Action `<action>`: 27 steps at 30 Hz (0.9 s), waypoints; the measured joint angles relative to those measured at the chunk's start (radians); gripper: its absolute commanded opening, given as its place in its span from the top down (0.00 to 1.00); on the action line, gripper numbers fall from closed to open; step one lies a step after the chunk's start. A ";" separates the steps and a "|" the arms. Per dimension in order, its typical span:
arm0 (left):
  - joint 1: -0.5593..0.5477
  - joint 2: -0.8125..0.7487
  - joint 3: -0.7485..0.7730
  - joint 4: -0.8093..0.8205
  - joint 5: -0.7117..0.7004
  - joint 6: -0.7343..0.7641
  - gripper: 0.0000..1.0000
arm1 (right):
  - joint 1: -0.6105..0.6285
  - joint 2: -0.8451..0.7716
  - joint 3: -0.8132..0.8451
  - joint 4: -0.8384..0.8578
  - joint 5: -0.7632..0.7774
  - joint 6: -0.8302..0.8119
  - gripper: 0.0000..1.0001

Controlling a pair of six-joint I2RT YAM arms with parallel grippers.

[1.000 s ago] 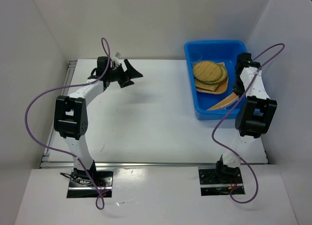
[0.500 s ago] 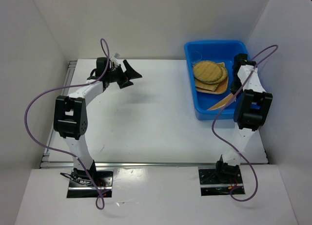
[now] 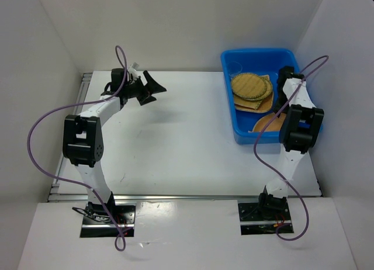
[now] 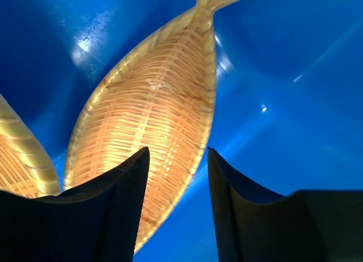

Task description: Place the mixed dishes into the plastic bin

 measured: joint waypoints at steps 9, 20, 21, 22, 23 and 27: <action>0.007 0.006 0.000 0.015 0.006 -0.001 0.00 | 0.000 -0.175 0.000 -0.023 0.029 0.004 0.42; 0.007 0.009 -0.006 -0.015 -0.003 0.007 0.00 | 0.048 -0.995 -0.343 0.340 -0.342 -0.027 0.21; 0.007 0.003 -0.012 -0.021 -0.007 0.009 0.00 | 0.048 -1.047 -0.377 0.361 -0.394 -0.029 0.04; 0.007 -0.008 -0.020 -0.032 -0.013 0.013 0.00 | 0.048 -1.089 -0.410 0.382 -0.443 -0.029 0.00; 0.007 -0.019 -0.026 -0.046 -0.020 0.025 0.00 | 0.048 -1.123 -0.444 0.399 -0.481 -0.028 0.00; 0.007 -0.080 -0.033 -0.119 -0.069 0.066 0.00 | 0.048 -1.240 -0.591 0.412 -0.590 -0.029 0.00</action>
